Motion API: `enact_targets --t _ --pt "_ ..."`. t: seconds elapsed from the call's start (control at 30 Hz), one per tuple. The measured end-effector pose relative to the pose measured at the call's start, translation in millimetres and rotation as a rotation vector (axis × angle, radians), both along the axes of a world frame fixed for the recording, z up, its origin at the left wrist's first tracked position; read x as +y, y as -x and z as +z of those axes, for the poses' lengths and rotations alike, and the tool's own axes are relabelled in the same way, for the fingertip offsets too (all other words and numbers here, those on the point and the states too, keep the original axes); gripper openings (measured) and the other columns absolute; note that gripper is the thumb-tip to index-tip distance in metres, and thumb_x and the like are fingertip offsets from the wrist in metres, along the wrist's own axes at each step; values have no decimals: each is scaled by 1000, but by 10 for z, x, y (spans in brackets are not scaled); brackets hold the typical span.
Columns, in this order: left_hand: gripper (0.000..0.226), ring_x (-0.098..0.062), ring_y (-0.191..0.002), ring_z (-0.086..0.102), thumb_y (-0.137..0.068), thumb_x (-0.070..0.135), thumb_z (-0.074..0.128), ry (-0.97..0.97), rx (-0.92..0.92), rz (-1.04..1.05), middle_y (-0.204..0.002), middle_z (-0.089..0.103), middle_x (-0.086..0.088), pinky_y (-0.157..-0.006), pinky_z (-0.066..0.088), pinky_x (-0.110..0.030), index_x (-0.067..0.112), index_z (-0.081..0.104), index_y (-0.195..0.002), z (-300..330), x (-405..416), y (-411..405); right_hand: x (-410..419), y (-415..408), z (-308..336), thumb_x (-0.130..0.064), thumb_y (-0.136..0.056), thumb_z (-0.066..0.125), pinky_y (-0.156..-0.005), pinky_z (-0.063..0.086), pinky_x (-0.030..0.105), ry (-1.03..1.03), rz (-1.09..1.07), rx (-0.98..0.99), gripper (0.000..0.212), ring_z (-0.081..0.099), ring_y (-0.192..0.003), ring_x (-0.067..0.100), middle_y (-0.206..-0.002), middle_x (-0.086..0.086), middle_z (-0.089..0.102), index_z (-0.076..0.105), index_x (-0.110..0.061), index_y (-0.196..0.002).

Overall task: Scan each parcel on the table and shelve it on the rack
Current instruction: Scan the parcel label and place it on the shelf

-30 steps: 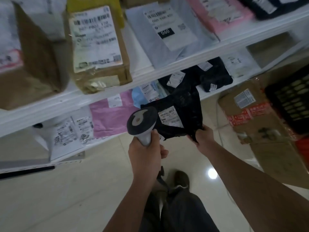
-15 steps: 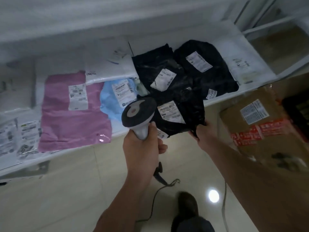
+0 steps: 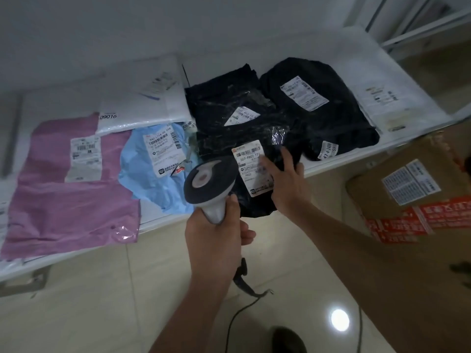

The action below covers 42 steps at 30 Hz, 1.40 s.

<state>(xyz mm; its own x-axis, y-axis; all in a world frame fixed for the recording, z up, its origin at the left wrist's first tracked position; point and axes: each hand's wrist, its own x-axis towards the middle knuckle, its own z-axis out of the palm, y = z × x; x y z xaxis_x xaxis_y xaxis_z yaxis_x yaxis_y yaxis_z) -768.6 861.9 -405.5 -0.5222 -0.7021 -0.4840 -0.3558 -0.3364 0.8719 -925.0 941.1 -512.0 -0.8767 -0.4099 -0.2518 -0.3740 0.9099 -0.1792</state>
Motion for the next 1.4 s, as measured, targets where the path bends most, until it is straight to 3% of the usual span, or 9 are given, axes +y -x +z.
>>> enact_targets --t 0.17,0.37,0.5,0.57,0.67,0.8,0.93,1.17,1.4 --pt "25 -25 -49 68 -94 24 63 30 -9 16 -54 63 -10 -44 50 -22 0 63 -87 -151 -91 131 -318 355 -175 -21 -95 55 -95 45 44 -83 107 -45 75 23 -141 27 -162 -8 8 14 -47 -151" --pt "27 -23 -48 68 -94 27 62 64 -29 32 -54 62 -7 -43 49 -20 4 60 -80 -238 -172 251 -740 878 -158 -12 -96 50 -102 39 46 -45 142 -81 74 18 -144 32 -163 -5 8 15 -44 -152" --pt "24 -23 -48 68 -94 26 62 67 -48 44 -50 62 -3 -45 54 -24 7 59 -79 -205 -163 251 -566 653 -207 -9 -93 53 -94 43 44 59 159 58 71 26 -135 30 -159 -6 16 25 -43 -148" --pt "23 -24 -48 67 -94 25 62 63 -53 46 -49 61 -2 -45 54 -25 6 60 -83 -148 -132 235 -421 521 -229 -11 -92 53 -106 32 47 -23 175 118 70 19 -138 32 -161 -7 9 25 -44 -148" --pt "23 -23 -49 68 -94 25 62 65 -74 68 -50 62 -3 -46 55 -26 7 60 -81 -31 -88 167 -325 457 -148 -23 -93 54 -117 2 58 -189 159 186 70 -1 -145 40 -163 -6 -11 19 -42 -151" --pt "23 -20 -47 67 -95 25 61 47 -117 115 -54 62 -5 -42 48 -18 7 59 -80 356 -43 -10 -410 277 283 -33 -95 52 -114 -8 61 -166 241 224 71 -9 -146 45 -162 -3 -17 13 -40 -153" --pt "25 -21 -47 67 -95 24 61 37 -129 206 -54 62 -7 -44 50 -20 0 61 -88 953 -81 -322 -648 -244 949 -38 -98 48 -116 -3 59 31 397 162 62 0 -147 39 -164 -2 -1 20 -39 -153" --pt "27 -22 -48 68 -95 21 59 95 -152 448 -50 63 -3 -44 49 -21 3 62 -75 2160 -432 -1238 -1383 -1481 2077 -57 -96 43 -116 5 55 62 706 -12 64 10 -146 34 -163 -5 7 18 -40 -152" --pt "28 -23 -50 69 -95 25 60 163 -160 798 -53 65 -4 -52 53 -29 8 62 -72 3108 -1011 -2550 -2243 -2958 3085 -53 -93 51 -105 37 49 152 1026 -377 63 41 -130 32 -144 4 46 34 -29 -148"
